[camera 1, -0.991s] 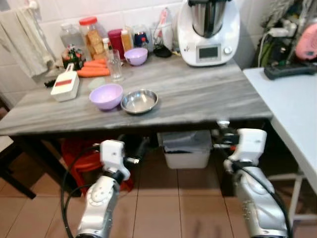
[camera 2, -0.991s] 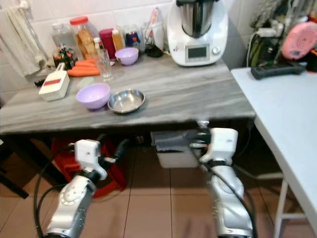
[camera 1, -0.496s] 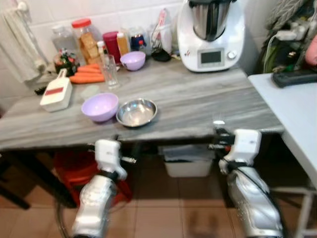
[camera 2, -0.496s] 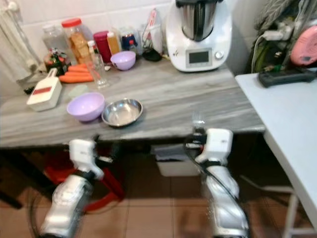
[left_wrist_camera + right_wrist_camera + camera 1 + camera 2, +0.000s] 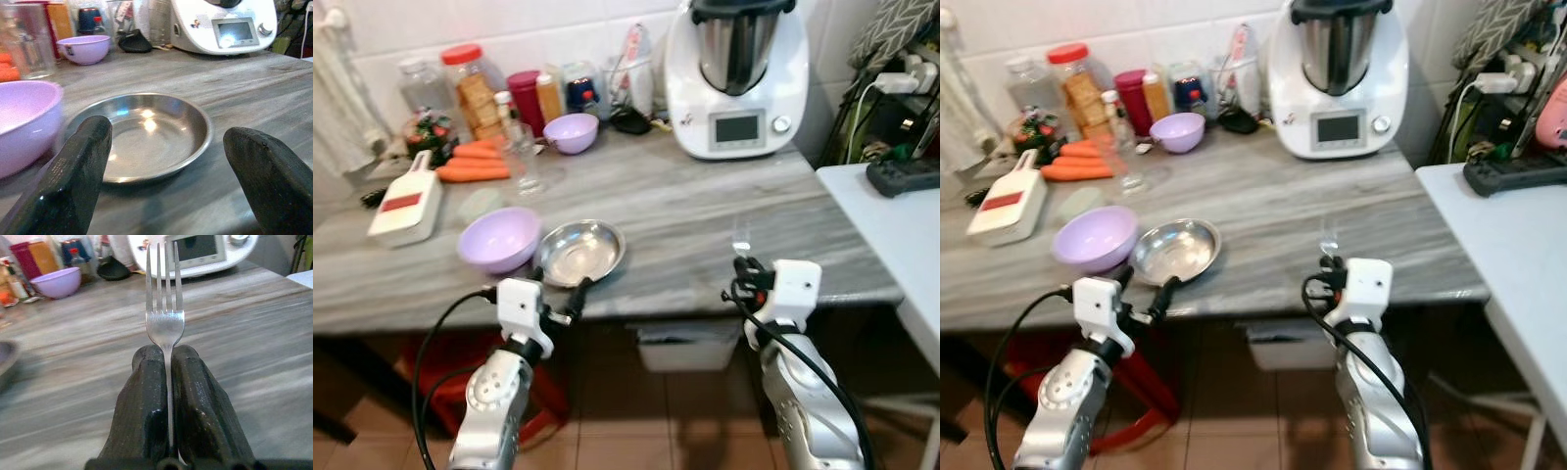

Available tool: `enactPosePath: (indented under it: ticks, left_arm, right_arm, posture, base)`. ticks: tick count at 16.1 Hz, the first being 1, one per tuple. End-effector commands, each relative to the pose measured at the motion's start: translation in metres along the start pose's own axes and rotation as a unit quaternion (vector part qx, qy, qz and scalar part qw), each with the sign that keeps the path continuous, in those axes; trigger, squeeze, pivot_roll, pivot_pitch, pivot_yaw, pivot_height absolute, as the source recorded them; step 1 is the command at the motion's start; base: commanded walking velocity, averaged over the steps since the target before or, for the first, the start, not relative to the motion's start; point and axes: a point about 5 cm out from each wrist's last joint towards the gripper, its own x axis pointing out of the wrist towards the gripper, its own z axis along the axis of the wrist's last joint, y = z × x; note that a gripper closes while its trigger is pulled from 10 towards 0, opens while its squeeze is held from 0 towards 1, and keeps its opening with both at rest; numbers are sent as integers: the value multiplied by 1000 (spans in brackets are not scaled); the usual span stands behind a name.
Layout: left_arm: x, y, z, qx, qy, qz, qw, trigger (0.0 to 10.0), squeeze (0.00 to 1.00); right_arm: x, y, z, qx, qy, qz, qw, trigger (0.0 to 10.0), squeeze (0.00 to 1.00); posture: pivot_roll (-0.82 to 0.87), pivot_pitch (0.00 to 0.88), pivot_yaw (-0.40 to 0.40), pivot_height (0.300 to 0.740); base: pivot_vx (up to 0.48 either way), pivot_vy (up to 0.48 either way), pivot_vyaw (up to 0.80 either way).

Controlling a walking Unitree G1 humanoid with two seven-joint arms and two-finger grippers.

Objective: Setting the table

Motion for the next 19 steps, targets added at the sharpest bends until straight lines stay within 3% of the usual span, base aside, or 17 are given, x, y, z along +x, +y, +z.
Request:
enactPosePath:
  ticks: [1,5,8,13,15,16,19]
  left_arm:
    - [-7,8,-2,9,10,6,1000,10000,0]
    - [-20,20,-2,22,14,12,1000,10000,0]
    - [-26,22,-2,31,17,7,999,10000,0]
    - [-36,2,-2,7,14,-76,997,10000,0]
    - [-36,-5,-1,-8,15,-114,993,10000,0]
    - [-36,-9,-1,-11,19,-136,991,10000,0]
    - [-36,-12,0,-11,25,-163,986,10000,0]
  right_arm:
    - [1,2,6,-4,-12,10,1000,10000,0]
    - [1,3,7,-4,-12,12,1000,10000,0]
    - [1,3,6,-4,-9,14,1000,10000,0]
    - [2,1,3,3,8,9,1000,10000,0]
    - [7,0,3,3,15,8,1000,10000,0]
    - [12,0,4,29,23,2,999,10000,0]
    - [23,4,8,39,31,3,999,10000,0]
  posture:
    - [-59,0,118,740]
    - [-52,0,113,740]
    - [-50,0,109,740]
    - [-45,0,106,740]
    - [-43,0,106,740]
    - [-43,0,106,740]
    - [-45,0,104,740]
  base:
    - [341,0,0]
    - [66,0,706]
    - [0,0,0]
    - [0,0,0]
    - [0,0,0]
    - [0,0,0]
    - [0,0,0]
